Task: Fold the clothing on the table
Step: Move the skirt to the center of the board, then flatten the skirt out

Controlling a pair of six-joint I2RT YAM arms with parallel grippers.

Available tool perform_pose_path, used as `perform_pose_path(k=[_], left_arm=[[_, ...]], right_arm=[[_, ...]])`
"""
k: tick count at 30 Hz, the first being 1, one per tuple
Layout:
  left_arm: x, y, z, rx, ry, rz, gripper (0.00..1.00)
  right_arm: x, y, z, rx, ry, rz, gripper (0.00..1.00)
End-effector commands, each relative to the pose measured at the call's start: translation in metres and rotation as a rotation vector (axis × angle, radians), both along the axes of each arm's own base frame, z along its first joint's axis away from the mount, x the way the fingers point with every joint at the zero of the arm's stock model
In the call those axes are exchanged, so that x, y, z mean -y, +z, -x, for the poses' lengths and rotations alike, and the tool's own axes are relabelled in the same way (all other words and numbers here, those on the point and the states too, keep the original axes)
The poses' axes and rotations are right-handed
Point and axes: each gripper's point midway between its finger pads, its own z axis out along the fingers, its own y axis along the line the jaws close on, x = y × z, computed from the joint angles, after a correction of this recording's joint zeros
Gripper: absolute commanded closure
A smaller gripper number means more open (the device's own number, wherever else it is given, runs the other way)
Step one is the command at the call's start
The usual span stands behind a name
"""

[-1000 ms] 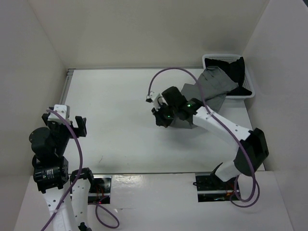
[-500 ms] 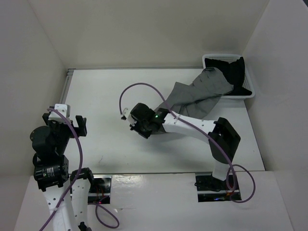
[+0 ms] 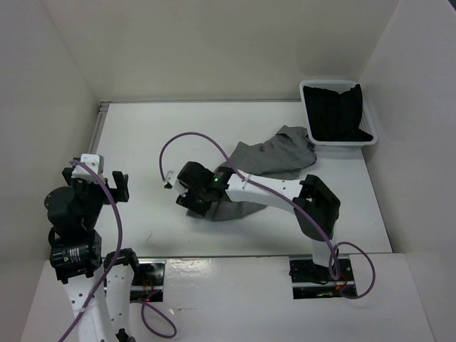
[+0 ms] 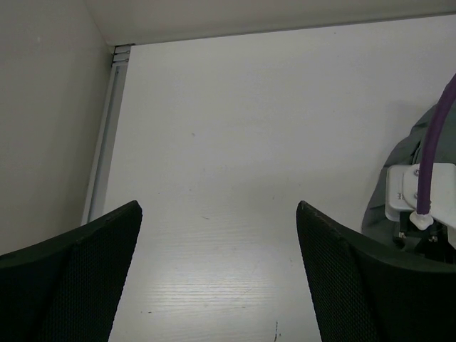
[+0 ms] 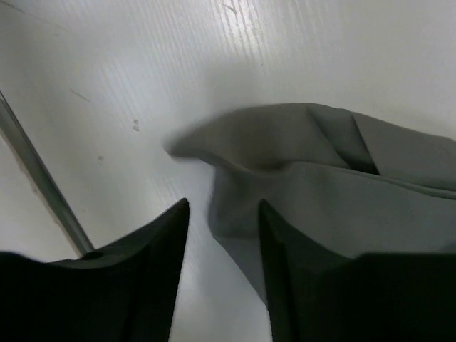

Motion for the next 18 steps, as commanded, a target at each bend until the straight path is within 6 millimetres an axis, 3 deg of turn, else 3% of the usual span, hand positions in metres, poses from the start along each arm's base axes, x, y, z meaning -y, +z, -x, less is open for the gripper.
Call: perform_pose_path(k=[1, 3, 4, 5, 7, 8, 10, 13, 14, 16, 17, 18], left_arm=[[-0.002, 0.011, -0.001, 0.051, 0.013, -0.005, 0.05], [0.000, 0.011, -0.001, 0.052, 0.004, -0.004, 0.04], [0.000, 0.011, -0.001, 0.052, 0.004, -0.004, 0.03], [0.000, 0.011, -0.001, 0.052, 0.004, -0.004, 0.03], [0.000, 0.011, -0.001, 0.052, 0.004, -0.004, 0.01], [0.000, 0.011, -0.001, 0.052, 0.004, -0.004, 0.00], [0.001, 0.011, -0.001, 0.052, -0.005, -0.002, 0.00], [0.012, 0.010, -0.003, 0.047, -0.076, -0.010, 0.00], [0.015, 0.009, -0.004, 0.041, -0.107, -0.023, 0.00], [0.026, 0.003, -0.011, 0.009, -0.192, -0.015, 0.00], [0.030, 0.000, -0.013, -0.009, -0.225, -0.021, 0.00], [0.031, -0.009, -0.022, -0.064, -0.257, -0.001, 0.00]], right_arm=[[-0.006, 0.014, -0.006, 0.055, -0.004, -0.016, 0.48], [-0.002, 0.029, -0.008, 0.086, -0.004, -0.037, 0.39], [-0.001, 0.052, -0.008, 0.116, 0.004, -0.082, 0.29], [0.004, 0.060, -0.011, 0.144, -0.015, -0.084, 0.22], [0.010, 0.081, -0.011, 0.181, -0.007, -0.110, 0.17], [0.016, 0.102, -0.011, 0.208, -0.016, -0.144, 0.14], [0.028, 0.113, -0.011, 0.253, -0.012, -0.145, 0.13], [0.062, 0.135, -0.035, 0.306, -0.111, -0.178, 0.13], [0.084, 0.152, -0.055, 0.299, -0.179, -0.239, 0.13], [0.116, 0.159, -0.072, 0.273, -0.261, -0.290, 0.13], [0.150, 0.157, -0.091, 0.269, -0.347, -0.292, 0.13], [0.167, 0.180, -0.087, 0.303, -0.362, -0.358, 0.12]])
